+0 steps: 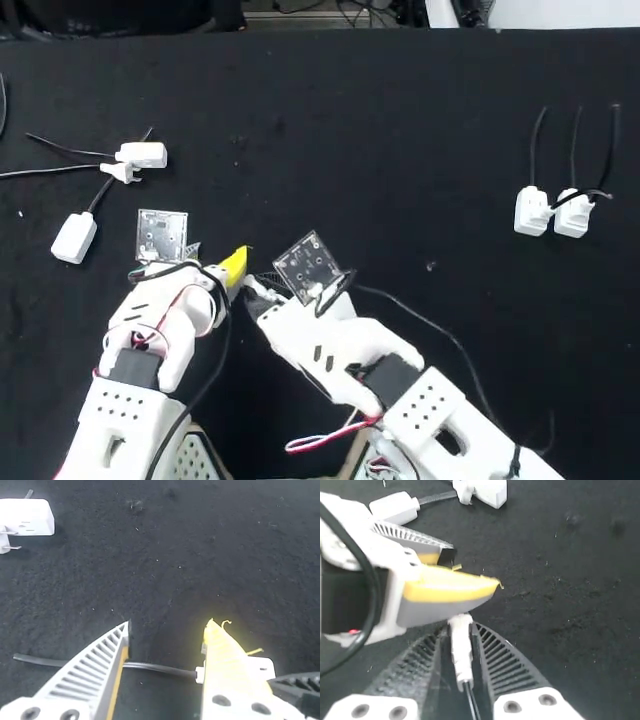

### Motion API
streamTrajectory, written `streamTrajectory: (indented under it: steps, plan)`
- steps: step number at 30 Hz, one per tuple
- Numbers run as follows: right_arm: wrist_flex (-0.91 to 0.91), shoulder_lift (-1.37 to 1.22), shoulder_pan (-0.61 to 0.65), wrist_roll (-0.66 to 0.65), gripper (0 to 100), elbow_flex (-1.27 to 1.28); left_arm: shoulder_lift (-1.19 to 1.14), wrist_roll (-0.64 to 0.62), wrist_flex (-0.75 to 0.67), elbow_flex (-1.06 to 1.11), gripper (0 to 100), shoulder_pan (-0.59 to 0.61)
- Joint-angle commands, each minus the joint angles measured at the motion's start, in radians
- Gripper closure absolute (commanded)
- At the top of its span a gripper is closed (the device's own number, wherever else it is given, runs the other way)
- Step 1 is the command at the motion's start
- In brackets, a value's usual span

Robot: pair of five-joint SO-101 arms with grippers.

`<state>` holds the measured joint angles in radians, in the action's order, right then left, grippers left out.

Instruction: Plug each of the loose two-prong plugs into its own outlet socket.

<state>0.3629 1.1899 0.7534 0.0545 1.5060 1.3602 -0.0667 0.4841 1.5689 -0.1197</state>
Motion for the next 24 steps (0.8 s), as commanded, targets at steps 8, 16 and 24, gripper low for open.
streamTrajectory:
  steps: [8,16,24]
  plan:
    - [-0.040,0.036,-0.084,0.005,98.8,-0.012,0.000,0.009,-0.003,0.007,76,-0.010]
    - [0.176,-0.107,-0.118,-0.123,96.2,-0.117,0.002,0.008,0.003,-0.033,76,0.154]
    - [0.133,-0.397,0.118,-0.141,89.8,-0.194,-0.008,-0.193,0.002,-0.093,76,0.475]
